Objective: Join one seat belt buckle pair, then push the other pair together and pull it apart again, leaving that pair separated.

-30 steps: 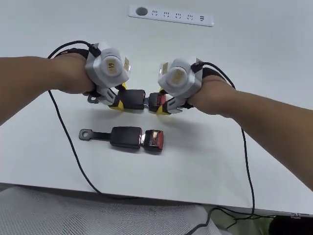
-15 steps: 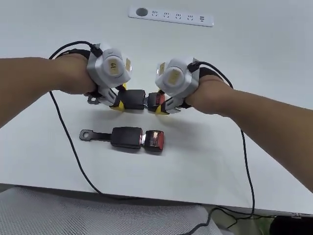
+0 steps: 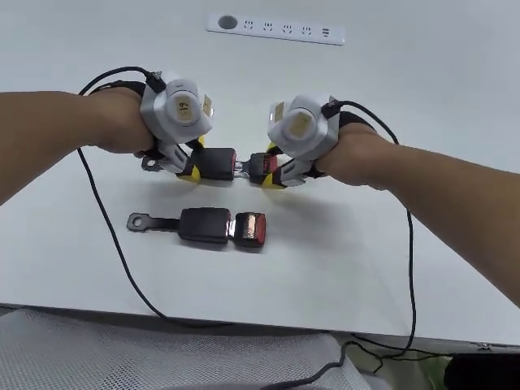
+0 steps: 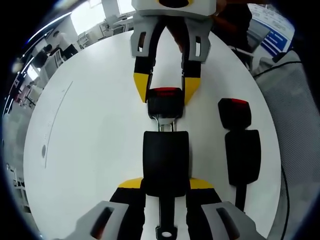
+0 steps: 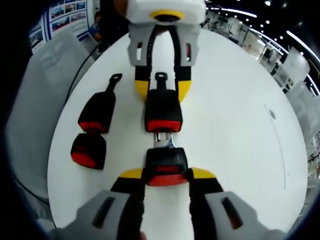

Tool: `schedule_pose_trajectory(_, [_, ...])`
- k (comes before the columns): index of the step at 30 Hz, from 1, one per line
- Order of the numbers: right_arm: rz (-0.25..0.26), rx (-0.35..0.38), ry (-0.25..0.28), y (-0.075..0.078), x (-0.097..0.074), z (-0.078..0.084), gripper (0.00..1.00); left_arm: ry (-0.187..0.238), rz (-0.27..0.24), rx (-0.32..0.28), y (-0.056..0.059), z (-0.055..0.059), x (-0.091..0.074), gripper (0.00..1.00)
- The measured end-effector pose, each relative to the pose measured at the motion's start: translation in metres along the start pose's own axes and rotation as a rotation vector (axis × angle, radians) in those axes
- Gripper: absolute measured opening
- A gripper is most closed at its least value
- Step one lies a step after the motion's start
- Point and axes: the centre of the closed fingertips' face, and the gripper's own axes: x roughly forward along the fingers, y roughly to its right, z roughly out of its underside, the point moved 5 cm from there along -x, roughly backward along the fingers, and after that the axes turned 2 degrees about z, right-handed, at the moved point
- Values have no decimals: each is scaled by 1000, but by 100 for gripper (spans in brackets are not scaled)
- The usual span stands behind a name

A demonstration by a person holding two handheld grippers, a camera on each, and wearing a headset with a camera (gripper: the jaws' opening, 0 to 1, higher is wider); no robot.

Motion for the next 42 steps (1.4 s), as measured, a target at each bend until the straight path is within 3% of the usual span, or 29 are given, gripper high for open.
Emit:
schedule_pose_trajectory(6, [4,3,-27,1,-10,16,34,-3,2,-7,0,0,-1,31])
schedule_pose_trajectory(20, [38,33,-98,-4,-49,80,35,-5,7,5,2,1,-3,32])
schedule_pose_trajectory(26, [33,35,-120,-9,-59,94,35,-31,16,28,2,-1,-2,32])
schedule_pose_trajectory(33, [43,87,-143,-8,-63,103,38,-38,15,25,2,-1,-3,32])
schedule_pose_trajectory(35, [75,79,-158,-6,-66,105,44,-39,9,20,2,-1,-3,32])
schedule_pose_trajectory(37, [89,91,-169,-5,-67,107,49,-30,-17,-22,3,0,-5,32])
schedule_pose_trajectory(39, [115,139,-187,-7,-72,114,52,-26,-34,-16,4,4,-7,34])
schedule_pose_trajectory(42, [143,202,-188,-18,-77,119,57,-6,-114,-69,4,15,-15,46])
